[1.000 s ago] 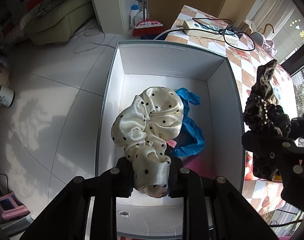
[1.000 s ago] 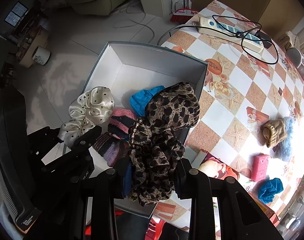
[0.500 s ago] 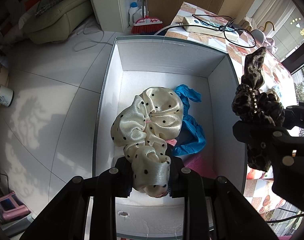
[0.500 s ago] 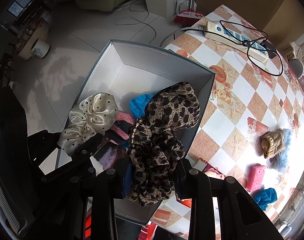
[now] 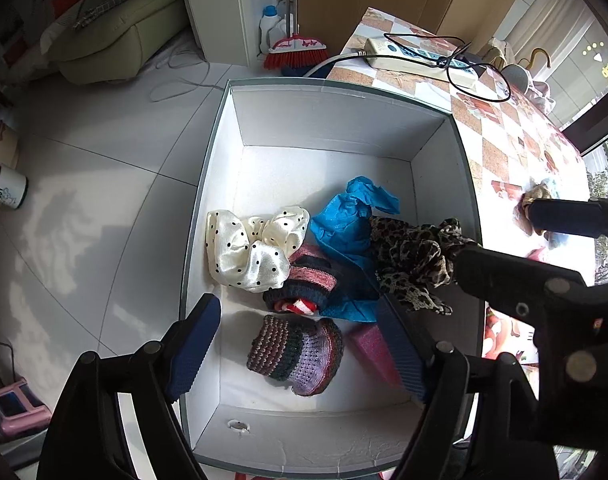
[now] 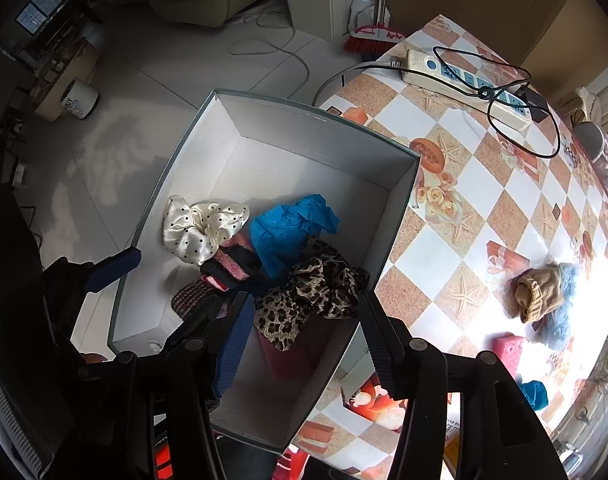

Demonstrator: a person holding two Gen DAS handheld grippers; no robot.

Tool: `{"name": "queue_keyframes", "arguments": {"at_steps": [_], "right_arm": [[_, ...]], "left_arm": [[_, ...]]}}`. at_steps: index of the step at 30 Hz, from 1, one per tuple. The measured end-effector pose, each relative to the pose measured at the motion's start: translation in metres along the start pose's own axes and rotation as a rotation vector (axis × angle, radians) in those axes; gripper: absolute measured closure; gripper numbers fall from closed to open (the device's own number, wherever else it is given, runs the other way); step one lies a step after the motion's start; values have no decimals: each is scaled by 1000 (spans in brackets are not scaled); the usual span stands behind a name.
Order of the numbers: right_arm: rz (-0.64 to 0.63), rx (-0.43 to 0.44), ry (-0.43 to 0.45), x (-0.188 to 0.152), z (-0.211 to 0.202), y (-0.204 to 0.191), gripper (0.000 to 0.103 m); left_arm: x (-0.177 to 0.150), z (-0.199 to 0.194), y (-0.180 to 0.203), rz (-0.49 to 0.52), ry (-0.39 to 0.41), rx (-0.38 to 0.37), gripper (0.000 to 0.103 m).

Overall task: Organize soft objects
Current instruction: 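Open both tools to drop the two scrunchies into the box, then move left tool to beige knit mitten while right tool approaches blue cloth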

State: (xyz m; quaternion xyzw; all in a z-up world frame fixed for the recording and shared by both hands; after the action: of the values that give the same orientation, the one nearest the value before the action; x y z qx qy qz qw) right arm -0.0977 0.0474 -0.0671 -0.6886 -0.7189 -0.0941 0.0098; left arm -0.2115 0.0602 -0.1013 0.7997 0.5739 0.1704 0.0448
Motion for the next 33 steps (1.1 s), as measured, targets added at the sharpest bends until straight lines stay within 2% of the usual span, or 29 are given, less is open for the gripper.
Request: {"name": "queue_keyframes", "arguments": {"at_steps": [2, 3, 4, 14, 16, 17, 24, 29, 33], "right_arm": [[22, 1, 19, 0, -3, 5, 16], [26, 4, 11, 1, -3, 7, 16], [29, 5, 3, 1, -2, 8, 16], [86, 19, -44, -8, 5, 26, 16], [95, 23, -57, -11, 6, 29, 11], [99, 27, -66, -12, 7, 31, 0], [166, 53, -82, -22, 7, 55, 0], [237, 49, -82, -30, 0, 90, 0], [343, 55, -96, -41, -7, 135, 0]], "left_arm": [[0, 0, 0, -12, 0, -11, 10], [1, 0, 0, -13, -1, -9, 2], [1, 0, 1, -12, 3, -10, 0], [5, -6, 8, -8, 27, -27, 0], [5, -7, 10, -3, 27, -28, 0], [6, -8, 12, -1, 28, -29, 0], [9, -10, 29, 30, 24, -39, 0], [16, -12, 55, 85, 13, -64, 0], [24, -10, 88, 160, 3, -85, 0]]}}
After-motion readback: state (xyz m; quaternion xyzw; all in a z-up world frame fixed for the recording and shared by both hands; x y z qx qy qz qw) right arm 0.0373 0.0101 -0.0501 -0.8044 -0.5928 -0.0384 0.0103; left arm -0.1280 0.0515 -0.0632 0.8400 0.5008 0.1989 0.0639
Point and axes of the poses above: each gripper's, at about its wrist camera, not at the fingertips, and z roughly the way its jaws point, y to its right, x to its top, the point moved 4 cm from there along z, roughly the way its jaws point, and after that the axes turned 13 degrees about -x, right-handed, at the moved point
